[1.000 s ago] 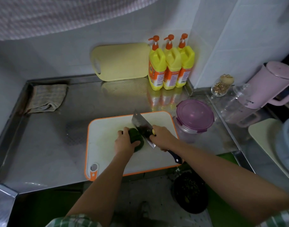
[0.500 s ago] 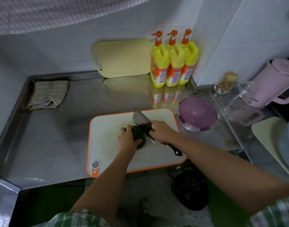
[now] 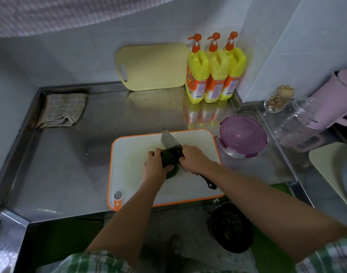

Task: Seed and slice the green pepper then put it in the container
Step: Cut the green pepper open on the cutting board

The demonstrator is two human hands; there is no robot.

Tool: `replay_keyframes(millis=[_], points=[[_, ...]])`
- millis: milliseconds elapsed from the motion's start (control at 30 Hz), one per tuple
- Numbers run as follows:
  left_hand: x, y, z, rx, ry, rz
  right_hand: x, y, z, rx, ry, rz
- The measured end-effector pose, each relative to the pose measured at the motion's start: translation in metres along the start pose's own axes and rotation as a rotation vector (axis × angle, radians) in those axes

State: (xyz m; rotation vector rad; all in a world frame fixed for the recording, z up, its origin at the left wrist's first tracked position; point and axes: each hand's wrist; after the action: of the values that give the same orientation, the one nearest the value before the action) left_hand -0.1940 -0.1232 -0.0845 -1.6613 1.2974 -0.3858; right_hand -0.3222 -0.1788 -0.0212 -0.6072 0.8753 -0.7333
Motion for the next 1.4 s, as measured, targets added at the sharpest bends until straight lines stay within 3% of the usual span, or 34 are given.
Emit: replay_keyframes(millis=[900,1400], points=[[0.006,-0.002,0.002,0.039,0.024,0.021,-0.009,0.008,-0.009,-0.032,-0.003,0.038],[0.008,-0.003,0.002,0.103,0.039,0.023,0.0,0.025,-0.005,-0.07,0.006,-0.111]])
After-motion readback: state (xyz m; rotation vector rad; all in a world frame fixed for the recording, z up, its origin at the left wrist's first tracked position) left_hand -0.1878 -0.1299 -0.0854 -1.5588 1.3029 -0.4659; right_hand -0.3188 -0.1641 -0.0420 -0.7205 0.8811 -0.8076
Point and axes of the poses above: each hand's wrist, its own x-axis towards the middle knuckle, its own y-axis out of the palm, z = x × y, and after that the axes turned 3 degrees about x, right-handed
